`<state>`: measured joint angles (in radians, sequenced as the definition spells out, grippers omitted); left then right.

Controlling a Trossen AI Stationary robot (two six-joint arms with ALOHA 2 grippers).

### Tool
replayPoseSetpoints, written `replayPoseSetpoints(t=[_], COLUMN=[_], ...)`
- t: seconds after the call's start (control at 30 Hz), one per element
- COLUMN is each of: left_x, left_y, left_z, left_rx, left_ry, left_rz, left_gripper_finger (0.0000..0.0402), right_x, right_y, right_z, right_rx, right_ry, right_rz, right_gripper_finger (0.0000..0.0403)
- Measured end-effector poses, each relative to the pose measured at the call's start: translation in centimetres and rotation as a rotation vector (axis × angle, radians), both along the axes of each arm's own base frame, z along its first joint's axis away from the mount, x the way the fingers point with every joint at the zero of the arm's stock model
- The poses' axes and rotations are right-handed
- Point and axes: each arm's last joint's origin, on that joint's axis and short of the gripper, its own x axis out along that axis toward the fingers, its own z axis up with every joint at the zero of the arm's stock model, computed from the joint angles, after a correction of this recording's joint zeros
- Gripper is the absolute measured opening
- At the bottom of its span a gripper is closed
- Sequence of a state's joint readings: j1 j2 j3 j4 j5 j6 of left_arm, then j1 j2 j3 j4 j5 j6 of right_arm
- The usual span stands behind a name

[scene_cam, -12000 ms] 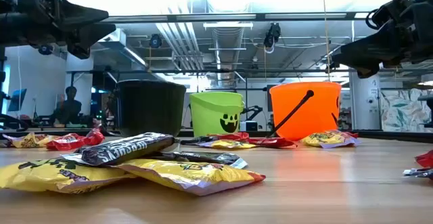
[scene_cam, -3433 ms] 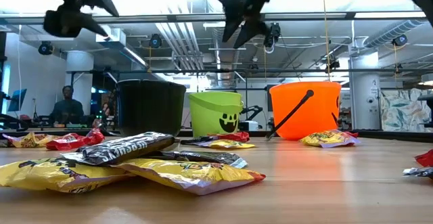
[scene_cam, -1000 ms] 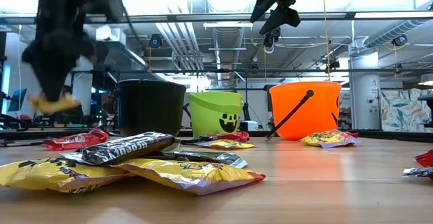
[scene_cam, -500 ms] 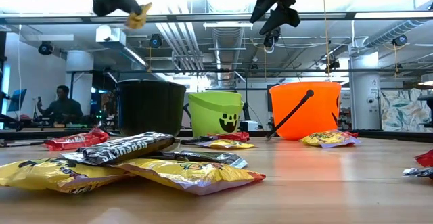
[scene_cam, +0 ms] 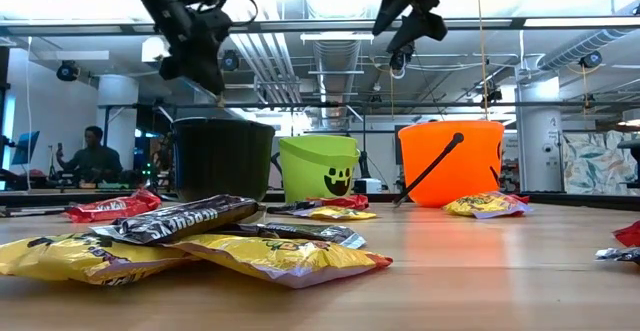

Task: Sort candy by brand, put in halloween buckets
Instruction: Put the red chocolate bar into the green bucket

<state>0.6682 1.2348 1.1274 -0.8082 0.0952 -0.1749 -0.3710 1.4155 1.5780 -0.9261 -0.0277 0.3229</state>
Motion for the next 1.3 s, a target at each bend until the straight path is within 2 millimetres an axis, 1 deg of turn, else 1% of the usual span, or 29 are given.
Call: replayPoseSetpoints(t=[0.13, 0.27, 0.37, 0.47, 0.63, 0.7, 0.77, 0.87, 0.93, 1.03, 1.2, 1.3], left_x=[0.6, 0.7, 0.7, 0.6, 0.7, 0.9, 0.9, 0.8, 0.8, 0.8, 0.9, 0.9], left_y=[0.4, -0.2, -1.3, -2.7, -5.3, -6.4, -7.5, -8.9, -9.6, -10.4, -10.9, -10.9], left_z=[-0.4, 0.8, 1.9, 3.0, 4.3, 4.7, 5.1, 5.5, 5.6, 5.7, 5.7, 5.6], left_rx=[-0.016, 0.001, 0.011, 0.014, 0.025, 0.037, 0.054, 0.075, 0.078, 0.088, 0.106, 0.107], left_ry=[0.019, -0.011, -0.058, -0.120, -0.217, -0.245, -0.263, -0.278, -0.285, -0.287, -0.282, -0.279], left_rz=[-0.002, -0.020, -0.031, -0.044, -0.078, -0.088, -0.097, -0.102, -0.105, -0.106, -0.106, -0.104], left_gripper_finger=[0.0098, 0.0117, 0.0119, 0.0115, 0.0108, 0.0105, 0.0103, 0.0102, 0.0102, 0.0102, 0.0102, 0.0102], right_x=[-0.3, -0.9, -1.7, -2.1, -1.7, -1.3, -1.3, -2.3, -3.3, -4.9, -7.2, -7.8], right_y=[0.2, 1.1, 2.3, 3.7, 6.0, 6.9, 7.7, 8.7, 9.0, 8.7, 7.1, 6.6], right_z=[-0.3, -0.9, -1.5, -2.1, -3.7, -4.7, -6.0, -8.1, -9.5, -11.8, -15.4, -17.4], right_rx=[0.028, 0.130, 0.233, 0.300, 0.335, 0.344, 0.372, 0.424, 0.415, 0.394, 0.434, 0.426], right_ry=[0.037, 0.125, 0.225, 0.316, 0.388, 0.388, 0.433, 0.537, 0.587, 0.617, 0.532, 0.519], right_rz=[-0.006, 0.011, 0.002, -0.005, 0.015, 0.018, -0.021, -0.127, -0.215, -0.319, -0.450, -0.499], right_gripper_finger=[0.0238, 0.0238, 0.0238, 0.0238, 0.0238, 0.0238, 0.0238, 0.0238, 0.0238, 0.0238, 0.0238, 0.0238])
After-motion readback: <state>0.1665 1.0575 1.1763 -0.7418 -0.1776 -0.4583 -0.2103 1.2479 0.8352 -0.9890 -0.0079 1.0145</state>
